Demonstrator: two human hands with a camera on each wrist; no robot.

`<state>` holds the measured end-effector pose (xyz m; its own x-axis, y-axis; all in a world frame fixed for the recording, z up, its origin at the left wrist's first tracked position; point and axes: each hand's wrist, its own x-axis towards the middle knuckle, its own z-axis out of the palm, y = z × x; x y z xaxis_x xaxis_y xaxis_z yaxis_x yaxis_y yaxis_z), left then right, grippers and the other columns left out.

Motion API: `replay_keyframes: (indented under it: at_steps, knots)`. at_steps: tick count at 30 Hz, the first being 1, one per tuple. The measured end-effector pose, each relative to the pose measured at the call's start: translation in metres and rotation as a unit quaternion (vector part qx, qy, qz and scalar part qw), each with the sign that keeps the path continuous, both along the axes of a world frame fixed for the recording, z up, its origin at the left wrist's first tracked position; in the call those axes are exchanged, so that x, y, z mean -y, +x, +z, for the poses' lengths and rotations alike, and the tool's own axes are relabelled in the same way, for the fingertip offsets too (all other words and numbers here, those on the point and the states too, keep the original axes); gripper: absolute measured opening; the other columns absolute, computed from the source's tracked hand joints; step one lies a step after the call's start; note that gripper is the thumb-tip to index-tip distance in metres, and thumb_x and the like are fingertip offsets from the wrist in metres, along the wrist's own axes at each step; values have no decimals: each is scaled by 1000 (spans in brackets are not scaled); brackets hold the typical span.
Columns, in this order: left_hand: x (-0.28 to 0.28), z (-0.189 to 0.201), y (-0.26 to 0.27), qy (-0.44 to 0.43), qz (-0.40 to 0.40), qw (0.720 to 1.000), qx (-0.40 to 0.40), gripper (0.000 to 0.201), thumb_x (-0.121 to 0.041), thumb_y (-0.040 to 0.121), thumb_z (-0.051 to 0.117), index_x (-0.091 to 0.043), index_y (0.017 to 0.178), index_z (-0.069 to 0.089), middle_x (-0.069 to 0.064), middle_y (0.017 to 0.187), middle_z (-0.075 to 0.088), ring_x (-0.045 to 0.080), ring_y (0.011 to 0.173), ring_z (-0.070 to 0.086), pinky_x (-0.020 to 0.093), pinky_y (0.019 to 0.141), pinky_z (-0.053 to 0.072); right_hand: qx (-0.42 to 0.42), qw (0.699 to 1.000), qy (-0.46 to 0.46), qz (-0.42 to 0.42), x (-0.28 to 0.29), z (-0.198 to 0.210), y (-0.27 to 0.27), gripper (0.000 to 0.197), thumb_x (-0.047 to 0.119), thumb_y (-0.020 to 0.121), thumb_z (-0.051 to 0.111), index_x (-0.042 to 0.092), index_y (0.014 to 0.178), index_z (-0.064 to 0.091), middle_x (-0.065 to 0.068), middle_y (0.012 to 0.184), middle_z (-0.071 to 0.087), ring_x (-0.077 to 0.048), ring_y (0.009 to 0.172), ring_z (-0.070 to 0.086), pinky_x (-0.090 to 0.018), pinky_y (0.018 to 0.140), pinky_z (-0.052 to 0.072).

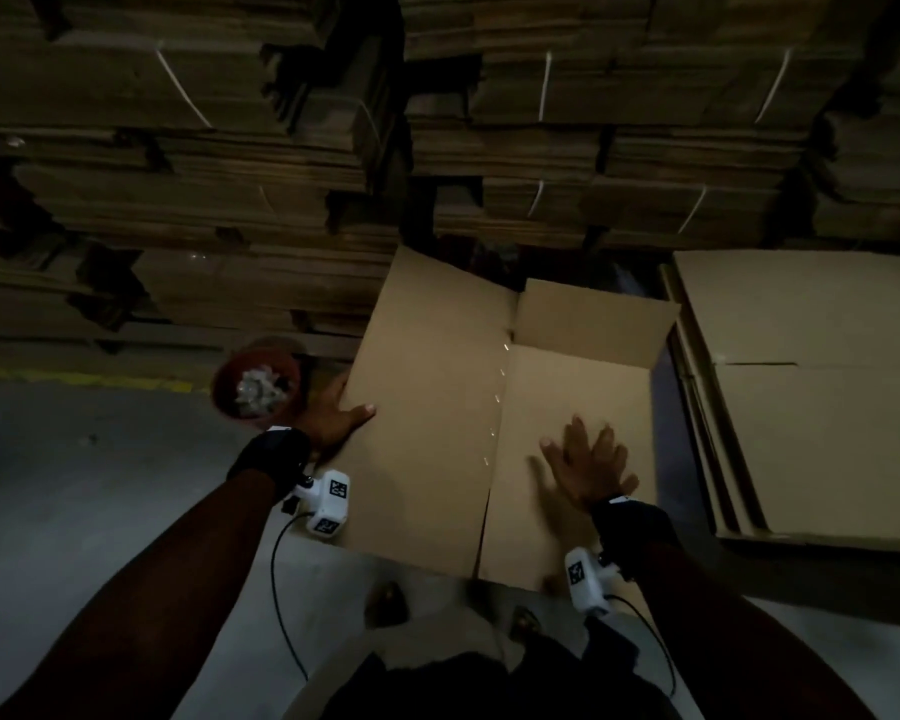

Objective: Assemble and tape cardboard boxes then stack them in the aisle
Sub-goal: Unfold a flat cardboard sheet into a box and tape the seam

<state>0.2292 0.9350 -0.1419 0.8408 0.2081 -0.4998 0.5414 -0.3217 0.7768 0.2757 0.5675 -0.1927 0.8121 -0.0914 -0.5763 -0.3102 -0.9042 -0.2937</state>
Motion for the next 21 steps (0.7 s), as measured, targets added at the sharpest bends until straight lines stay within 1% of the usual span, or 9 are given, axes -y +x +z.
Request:
replay_keyframes:
  at_steps: [2,5,10,12,14,15,17,19,21]
  knots:
    - [-5,-8,1,-6,-1,1000,6,68,-21,95,69,-17,154,35,11,136,59,25,112,59,35,89,47,10,997,-23,-74,22,-4,-4,93,81,90,36,39,160,-9,-13,169,-15,-43,154,-5,-62,121,4]
    - [-7,-14,1,-2,15,1000,8,62,-25,95,70,-17,149,41,10,131,61,28,112,61,37,90,49,20,988,-15,-155,43,4,-14,102,70,94,48,19,163,-8,-25,167,9,-48,147,26,-55,117,27]
    - [-1,-30,2,2,41,999,20,53,-19,98,65,-12,146,44,7,123,59,25,109,57,33,89,42,80,979,20,-188,50,9,-15,95,57,93,63,-1,157,24,-27,158,33,-43,142,39,-47,110,36]
    - [-5,-31,4,6,38,999,31,53,-20,98,65,-12,146,44,5,122,58,24,108,57,33,89,42,100,968,53,-224,61,11,-11,77,57,90,67,-6,132,56,-28,135,58,-42,123,56,-47,100,46]
    - [-12,-29,6,9,27,999,27,53,-23,98,64,-14,146,43,6,123,58,24,106,56,34,90,43,138,956,98,-241,72,24,-11,55,53,92,67,-2,87,66,-24,94,68,-38,93,65,-43,80,49]
    - [-14,-29,8,7,22,999,25,52,-24,99,64,-15,146,43,7,123,59,25,106,57,36,90,44,164,948,121,-243,77,30,-13,53,52,92,68,2,76,64,-21,83,67,-36,83,65,-43,74,48]
    - [-17,-26,12,8,17,999,33,50,-22,99,64,-15,144,45,8,123,59,26,106,58,38,90,45,204,928,197,-243,81,39,-18,38,54,88,70,16,86,69,-15,84,72,-30,78,69,-44,72,56]
    - [-14,-22,14,9,16,999,45,49,-19,98,65,-13,143,48,9,123,61,28,107,60,39,90,47,194,916,274,-220,80,43,-26,24,56,87,69,44,107,64,-4,107,73,-23,95,71,-47,84,59]
    - [-8,-13,16,15,12,998,58,47,-18,98,65,-12,141,50,9,121,62,30,109,62,38,87,48,173,921,300,-176,77,44,-31,37,57,91,64,50,126,52,2,127,66,-21,112,66,-48,96,55]
